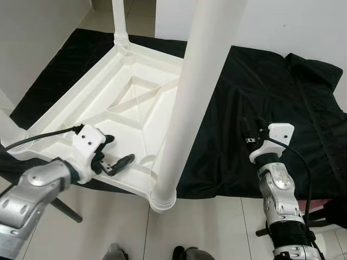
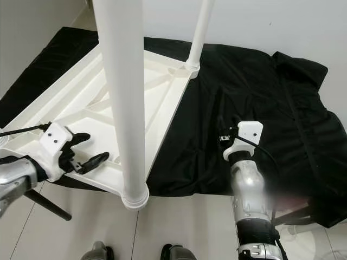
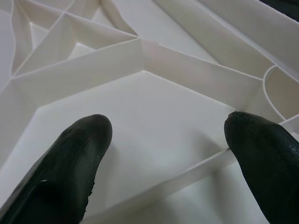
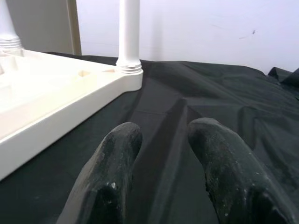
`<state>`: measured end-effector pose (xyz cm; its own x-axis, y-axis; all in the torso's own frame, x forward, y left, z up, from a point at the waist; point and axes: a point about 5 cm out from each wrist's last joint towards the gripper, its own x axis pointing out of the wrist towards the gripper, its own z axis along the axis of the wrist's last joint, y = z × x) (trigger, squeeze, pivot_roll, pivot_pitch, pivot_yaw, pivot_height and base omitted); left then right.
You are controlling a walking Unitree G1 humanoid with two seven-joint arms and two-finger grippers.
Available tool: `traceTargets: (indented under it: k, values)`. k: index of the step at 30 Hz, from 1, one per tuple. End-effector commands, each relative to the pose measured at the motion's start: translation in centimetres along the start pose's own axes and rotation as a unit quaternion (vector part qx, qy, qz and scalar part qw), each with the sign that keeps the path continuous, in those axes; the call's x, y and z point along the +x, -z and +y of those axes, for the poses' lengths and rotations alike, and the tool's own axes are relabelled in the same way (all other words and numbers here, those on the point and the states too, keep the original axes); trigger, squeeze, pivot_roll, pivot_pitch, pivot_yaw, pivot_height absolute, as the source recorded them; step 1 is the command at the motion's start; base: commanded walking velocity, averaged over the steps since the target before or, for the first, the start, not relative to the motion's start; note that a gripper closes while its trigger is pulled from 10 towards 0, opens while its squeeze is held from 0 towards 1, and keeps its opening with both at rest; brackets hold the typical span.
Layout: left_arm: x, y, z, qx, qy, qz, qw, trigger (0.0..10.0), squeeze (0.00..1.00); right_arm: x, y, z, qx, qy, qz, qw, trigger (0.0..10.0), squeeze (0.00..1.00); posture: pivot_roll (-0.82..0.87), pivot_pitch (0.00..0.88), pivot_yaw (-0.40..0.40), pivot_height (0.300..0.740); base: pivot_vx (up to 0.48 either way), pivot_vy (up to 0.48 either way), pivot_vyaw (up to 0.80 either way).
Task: Building children table
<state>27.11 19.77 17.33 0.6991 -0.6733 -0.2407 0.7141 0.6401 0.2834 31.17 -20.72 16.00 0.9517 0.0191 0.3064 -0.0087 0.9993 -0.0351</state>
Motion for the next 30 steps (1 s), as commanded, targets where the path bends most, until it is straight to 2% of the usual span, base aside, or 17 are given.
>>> traceTargets:
  k: [1,3,6,9,13,15,20,24,26,29,30]
  values:
    - [-0.4,0.5,-2.0,0.02,0.203,0.016,0.979,10.0,0.0,-0.4,0.2,-0.7,-0.004,0.011,0.01,1.0,10.0,0.0,0.04,0.146,-0.063,0.74,0.0,0.0,0.0]
    - [-0.5,1.2,-1.8,0.022,0.207,0.047,0.977,10.0,0.0,-0.3,0.0,-1.0,-0.007,0.014,0.012,1.0,10.0,0.0,0.04,0.141,-0.065,0.74,0.0,0.0,0.0]
    - [-0.7,1.5,-1.8,0.014,0.216,0.062,0.974,10.0,0.0,-0.2,-0.1,-1.1,-0.007,0.018,0.012,1.0,10.0,0.0,0.04,0.137,-0.062,0.74,0.0,0.0,0.0]
    - [-0.8,1.4,-1.7,0.013,0.222,0.057,0.973,10.0,0.0,0.0,-0.2,-1.2,-0.006,0.022,0.013,1.0,10.0,0.0,0.04,0.133,-0.063,0.74,0.0,0.0,0.0]
    - [-0.8,0.0,-1.7,-0.024,0.234,0.008,0.972,10.0,0.0,0.0,-0.1,-0.9,-0.004,0.021,0.016,1.0,10.0,0.0,0.04,0.126,-0.063,0.74,0.0,0.0,0.0]
    - [-0.8,-0.3,-1.8,-0.027,0.238,0.0,0.971,10.0,0.0,0.0,0.0,-0.8,-0.003,0.02,0.016,1.0,10.0,0.0,0.04,0.126,-0.063,0.74,0.0,0.0,0.0]
    - [0.1,1.1,-2.7,0.032,0.255,0.042,0.965,10.0,0.0,0.3,0.0,-0.4,-0.003,0.015,0.018,1.0,10.0,0.0,0.04,0.115,-0.062,0.74,0.0,0.0,0.0]
    - [0.4,1.5,-2.8,0.048,0.253,0.054,0.965,10.0,0.0,0.4,-0.1,-0.4,-0.003,0.015,0.018,1.0,10.0,0.0,0.04,0.113,-0.061,0.74,0.0,0.0,0.0]
    - [1.2,2.5,-2.7,0.073,0.235,0.086,0.965,10.0,0.0,0.6,-0.2,-0.4,-0.005,0.015,0.017,1.0,10.0,0.0,0.04,0.108,-0.057,0.74,0.0,0.0,0.0]
    - [1.7,3.0,-2.4,0.08,0.218,0.104,0.967,10.0,0.0,0.6,-0.2,-0.4,-0.005,0.016,0.017,1.0,10.0,0.0,0.03,0.107,-0.056,0.74,0.0,0.0,0.0]
    - [2.4,3.5,-1.6,0.093,0.179,0.126,0.971,10.0,0.0,0.6,-0.2,-0.5,-0.006,0.018,0.016,1.0,10.0,0.0,0.03,0.106,-0.055,0.74,0.0,0.0,0.0]
